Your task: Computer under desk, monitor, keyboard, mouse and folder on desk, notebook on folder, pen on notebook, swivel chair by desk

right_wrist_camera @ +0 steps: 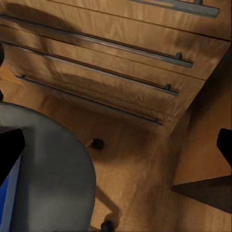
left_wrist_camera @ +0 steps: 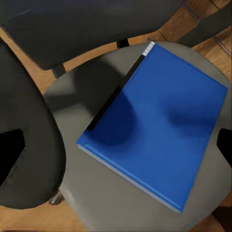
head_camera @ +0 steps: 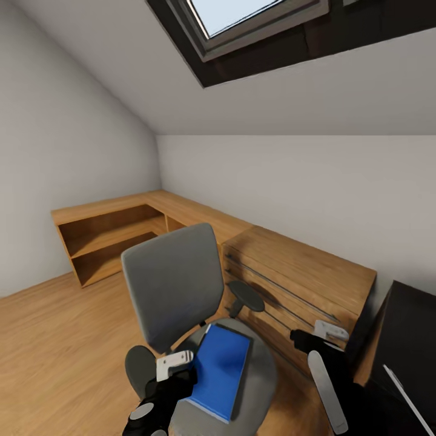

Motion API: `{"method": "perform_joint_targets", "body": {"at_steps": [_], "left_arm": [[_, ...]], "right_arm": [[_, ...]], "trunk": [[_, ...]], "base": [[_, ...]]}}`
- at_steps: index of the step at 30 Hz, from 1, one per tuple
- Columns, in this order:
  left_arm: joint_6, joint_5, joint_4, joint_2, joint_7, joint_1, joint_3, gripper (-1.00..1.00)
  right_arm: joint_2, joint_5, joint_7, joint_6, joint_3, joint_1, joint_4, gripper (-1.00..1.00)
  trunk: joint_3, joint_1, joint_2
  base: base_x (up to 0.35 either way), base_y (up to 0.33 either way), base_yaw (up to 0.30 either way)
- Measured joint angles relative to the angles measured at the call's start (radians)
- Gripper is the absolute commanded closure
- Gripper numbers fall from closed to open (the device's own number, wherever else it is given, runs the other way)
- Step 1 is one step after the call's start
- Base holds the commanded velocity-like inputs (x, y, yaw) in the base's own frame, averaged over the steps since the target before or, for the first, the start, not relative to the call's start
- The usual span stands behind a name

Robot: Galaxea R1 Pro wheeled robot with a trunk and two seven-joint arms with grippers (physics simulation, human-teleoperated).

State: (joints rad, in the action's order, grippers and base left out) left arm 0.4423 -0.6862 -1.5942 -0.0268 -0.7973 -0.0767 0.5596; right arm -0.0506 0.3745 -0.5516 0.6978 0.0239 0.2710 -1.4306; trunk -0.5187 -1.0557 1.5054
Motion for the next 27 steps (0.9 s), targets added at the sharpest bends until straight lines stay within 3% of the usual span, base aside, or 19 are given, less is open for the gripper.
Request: {"method": "perform_joint_targets", "body": {"at_steps": [14, 22, 27], "left_arm": [[-0.001, 0.0, 0.0, 0.0, -0.001, 0.0, 0.001, -1.0], [-0.102, -0.002, -0.021, -0.047, 0.002, 0.0, 0.018, -1.0], [-0.132, -0.003, -0.024, -0.062, 0.004, 0.0, 0.029, -1.0]], "right_arm": [[0.0, 0.0, -0.002, -0.01, -0.021, 0.0, 0.005, -1.0], [0.0, 0.0, -0.002, -0.015, -0.028, 0.0, 0.005, -1.0], [0.0, 0.0, -0.001, -0.015, -0.031, 0.0, 0.005, -1.0]], "trunk": [[0.0, 0.0, 0.0], [0.0, 0.0, 0.0], [0.0, 0.0, 0.0]], "base": [[0.0, 0.0, 0.279], [0.0, 0.0, 0.279], [0.0, 0.0, 0.279]]}}
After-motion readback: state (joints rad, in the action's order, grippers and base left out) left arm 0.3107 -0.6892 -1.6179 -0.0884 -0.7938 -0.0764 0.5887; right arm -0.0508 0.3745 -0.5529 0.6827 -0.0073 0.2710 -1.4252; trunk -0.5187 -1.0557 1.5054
